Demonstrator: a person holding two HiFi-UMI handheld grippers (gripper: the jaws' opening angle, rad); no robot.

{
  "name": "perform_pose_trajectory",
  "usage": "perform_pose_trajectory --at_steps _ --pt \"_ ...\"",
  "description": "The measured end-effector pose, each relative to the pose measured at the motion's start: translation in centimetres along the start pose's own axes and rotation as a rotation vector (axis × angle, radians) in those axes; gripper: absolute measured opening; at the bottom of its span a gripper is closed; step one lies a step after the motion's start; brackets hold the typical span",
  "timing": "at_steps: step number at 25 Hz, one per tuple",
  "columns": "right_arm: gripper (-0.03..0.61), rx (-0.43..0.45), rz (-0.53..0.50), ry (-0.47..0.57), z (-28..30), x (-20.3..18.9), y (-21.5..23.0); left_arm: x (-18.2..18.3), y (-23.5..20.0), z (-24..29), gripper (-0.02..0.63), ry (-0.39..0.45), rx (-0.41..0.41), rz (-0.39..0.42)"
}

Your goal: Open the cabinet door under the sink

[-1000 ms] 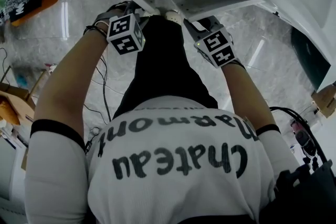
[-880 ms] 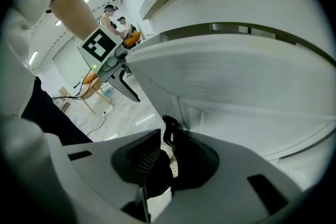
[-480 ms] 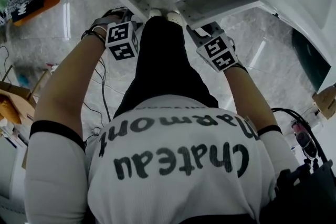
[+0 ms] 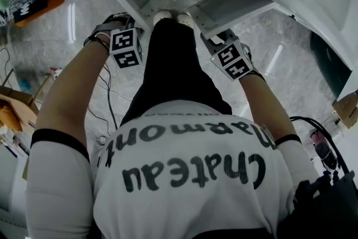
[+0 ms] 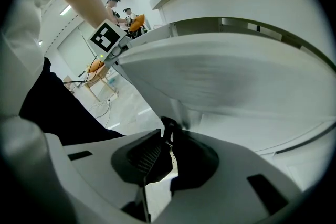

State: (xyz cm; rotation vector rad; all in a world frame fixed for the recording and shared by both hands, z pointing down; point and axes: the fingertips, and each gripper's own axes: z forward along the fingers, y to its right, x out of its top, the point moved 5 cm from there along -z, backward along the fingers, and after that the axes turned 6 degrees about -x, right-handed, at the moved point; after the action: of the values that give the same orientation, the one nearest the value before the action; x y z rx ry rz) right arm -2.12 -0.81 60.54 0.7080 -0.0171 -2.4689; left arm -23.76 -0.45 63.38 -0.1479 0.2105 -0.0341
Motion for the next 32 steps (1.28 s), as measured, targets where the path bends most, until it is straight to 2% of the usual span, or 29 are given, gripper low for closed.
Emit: perform_pose_trajectory --at_steps 8,15,23,32 --pt "0.055 0.001 -0.018 -0.03 -0.8 -1.8 0.0 -1.0 0.8 0.0 0.137 -0.043 -0.009 0.008" --pt "0.055 0.005 -0.042 -0.048 -1.5 -2.8 0.0 -1.6 1.1 0.0 0.137 -0.066 -0.004 0.046" --pt "0.054 -0.011 -0.059 -0.053 -1.8 -3.4 -0.1 -2.6 1.9 -0.5 0.137 -0.054 -0.01 0.05" --pt "0.054 -0.03 -0.075 -0.073 -1.9 -3.9 -0.3 -4.8 2.6 -0.7 0.137 -0.085 -0.003 0.145"
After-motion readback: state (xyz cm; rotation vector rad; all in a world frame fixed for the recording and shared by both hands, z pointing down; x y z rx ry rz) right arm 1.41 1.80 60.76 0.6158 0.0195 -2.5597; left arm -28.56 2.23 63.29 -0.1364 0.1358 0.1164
